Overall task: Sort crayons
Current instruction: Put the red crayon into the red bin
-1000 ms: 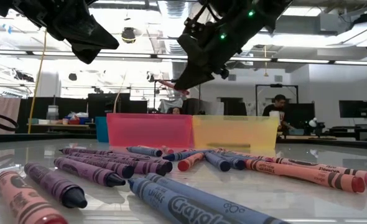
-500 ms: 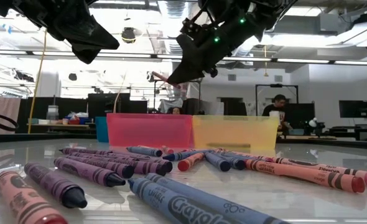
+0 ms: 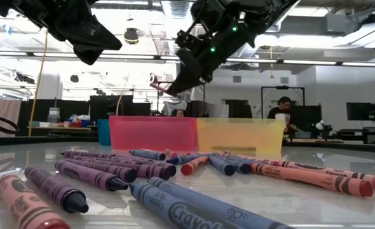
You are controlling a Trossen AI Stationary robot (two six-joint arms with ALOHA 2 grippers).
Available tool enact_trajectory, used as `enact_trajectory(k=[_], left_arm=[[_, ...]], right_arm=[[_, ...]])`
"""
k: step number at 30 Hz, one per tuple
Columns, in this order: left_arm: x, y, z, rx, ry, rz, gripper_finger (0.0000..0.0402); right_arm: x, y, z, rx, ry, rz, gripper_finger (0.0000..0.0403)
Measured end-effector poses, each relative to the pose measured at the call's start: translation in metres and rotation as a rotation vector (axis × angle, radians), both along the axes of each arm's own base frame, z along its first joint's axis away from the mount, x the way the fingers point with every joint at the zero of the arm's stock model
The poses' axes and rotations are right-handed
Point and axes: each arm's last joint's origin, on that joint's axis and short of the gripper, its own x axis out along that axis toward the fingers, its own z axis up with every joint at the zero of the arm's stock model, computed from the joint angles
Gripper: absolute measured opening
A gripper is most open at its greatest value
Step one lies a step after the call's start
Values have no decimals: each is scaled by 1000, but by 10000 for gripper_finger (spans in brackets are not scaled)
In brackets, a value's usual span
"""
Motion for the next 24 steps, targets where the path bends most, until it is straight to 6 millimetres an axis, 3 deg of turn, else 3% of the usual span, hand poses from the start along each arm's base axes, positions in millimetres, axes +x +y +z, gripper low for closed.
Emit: enact_trajectory(k=[6, 15, 24], left_arm=[[-1, -1, -1, 6, 16, -5, 0], [-1, 0, -3, 17, 27, 15, 0], [-2, 0, -4, 6, 38, 23, 0]], right_arm=[[4, -10, -1, 7, 45, -20, 1], [15, -13, -36, 39, 135, -3, 1], [22, -17, -58, 52, 172, -15, 1]])
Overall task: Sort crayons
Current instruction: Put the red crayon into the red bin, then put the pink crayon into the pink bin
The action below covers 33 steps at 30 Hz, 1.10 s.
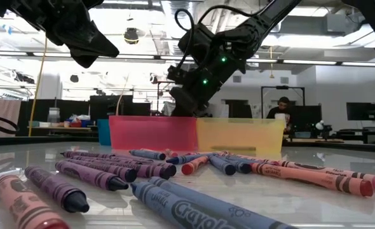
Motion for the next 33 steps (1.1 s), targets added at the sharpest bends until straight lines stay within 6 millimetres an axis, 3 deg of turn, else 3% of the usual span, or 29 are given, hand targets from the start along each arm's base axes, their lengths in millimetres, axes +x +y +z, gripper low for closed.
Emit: enact_trajectory(k=[33], left_arm=[[0, 0, 0, -6, 1, 5, 0]], right_arm=[[-3, 1, 1, 1, 73, 10, 60]])
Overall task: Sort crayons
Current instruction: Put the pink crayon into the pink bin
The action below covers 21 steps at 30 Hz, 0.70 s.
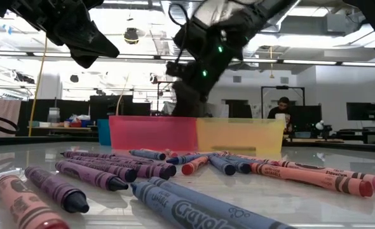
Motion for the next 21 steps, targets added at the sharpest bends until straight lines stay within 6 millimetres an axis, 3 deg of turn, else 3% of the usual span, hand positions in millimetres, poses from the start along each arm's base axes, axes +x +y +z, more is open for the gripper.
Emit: enact_trajectory(k=[4, 8, 14, 17, 21], left_arm=[[0, 0, 0, 0, 0, 0, 0], [0, 0, 0, 0, 0, 0, 0], [0, 0, -1, -9, 6, 1, 0], [0, 0, -1, -8, 10, 1, 0], [0, 0, -1, -6, 9, 0, 0]], right_arm=[[7, 3, 25, -5, 71, 28, 61], [11, 14, 67, -17, 170, 86, 61], [-3, 42, 120, 23, 350, 131, 61], [-15, 62, 135, 54, 445, 138, 61], [-38, 92, 140, 97, 607, 127, 61]])
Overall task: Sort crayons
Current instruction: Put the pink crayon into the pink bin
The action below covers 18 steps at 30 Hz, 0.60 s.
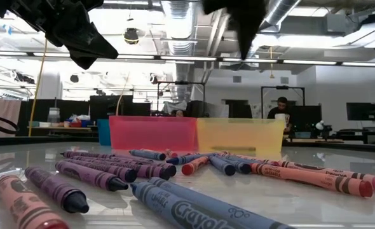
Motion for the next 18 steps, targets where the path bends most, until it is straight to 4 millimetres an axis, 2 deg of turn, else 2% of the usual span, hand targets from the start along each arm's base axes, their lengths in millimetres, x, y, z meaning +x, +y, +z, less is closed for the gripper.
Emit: enact_trajectory(k=[4, 7, 12, 18], left_arm=[[0, 0, 0, 7, 3, -3, 0], [0, 0, -1, 8, 5, -3, 0], [0, 0, -1, 7, 5, -5, 0], [0, 0, 1, 2, -14, -1, 0]], right_arm=[[-26, 32, 9, -46, 94, -112, 61], [-34, 64, 11, -69, 31, -173, 61], [-50, 121, 2, -74, -66, -307, 61], [-71, 169, -22, -91, -201, -497, 61]])
